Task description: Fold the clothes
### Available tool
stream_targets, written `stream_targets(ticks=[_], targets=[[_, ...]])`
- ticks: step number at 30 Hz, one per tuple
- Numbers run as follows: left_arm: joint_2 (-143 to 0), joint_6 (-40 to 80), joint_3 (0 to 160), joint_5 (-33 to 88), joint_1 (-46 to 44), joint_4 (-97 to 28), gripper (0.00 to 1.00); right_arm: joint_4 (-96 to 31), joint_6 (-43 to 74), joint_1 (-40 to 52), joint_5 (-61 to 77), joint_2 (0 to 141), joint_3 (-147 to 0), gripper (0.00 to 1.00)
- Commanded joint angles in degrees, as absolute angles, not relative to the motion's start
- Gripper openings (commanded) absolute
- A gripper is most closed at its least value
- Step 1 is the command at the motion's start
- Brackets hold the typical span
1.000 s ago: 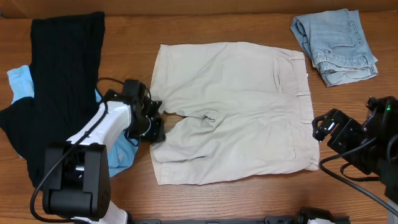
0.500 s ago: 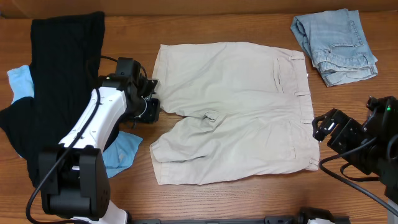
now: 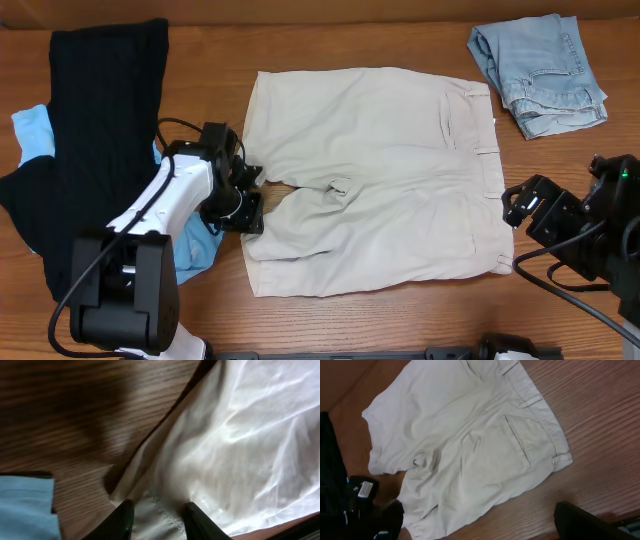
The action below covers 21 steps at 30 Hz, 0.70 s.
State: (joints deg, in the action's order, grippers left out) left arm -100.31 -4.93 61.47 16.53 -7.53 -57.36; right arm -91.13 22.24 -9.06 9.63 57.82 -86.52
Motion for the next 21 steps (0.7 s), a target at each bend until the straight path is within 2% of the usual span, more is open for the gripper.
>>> stream_targets(ticks=[1,2,4,5,14,21], targets=[[-100.51,-6.44,60.47,18.04,-7.7,-56.9,0.32,-90.98,22.13,-9.28,9.06,57.65,-86.3,1.0],[-100.51,-6.46,60.47,18.02,-7.68,-56.88,0.27,-91.11,22.13,-9.28,9.06,57.67,-86.3,1.0],[-100.51,-6.44,60.47,18.04,-7.68,-56.25,0.07,-91.2,22.11,-9.28,9.04,57.67,-86.3,1.0],[-100.51,-6.42,60.47,18.04,-7.68,-56.01,0.04,-91.18,22.11,-9.28,9.04,57.67,-86.3,1.0],[-100.49,-5.34,61.47,17.82,-7.38,-54.98,0.04,-91.13,22.11,-9.28,9.04,57.67,-86.3,1.0],[-100.49,-1.28,74.65,17.5,-2.85,-55.07,0.04,-91.15,22.13,-9.28,9.04,57.67,-86.3,1.0]])
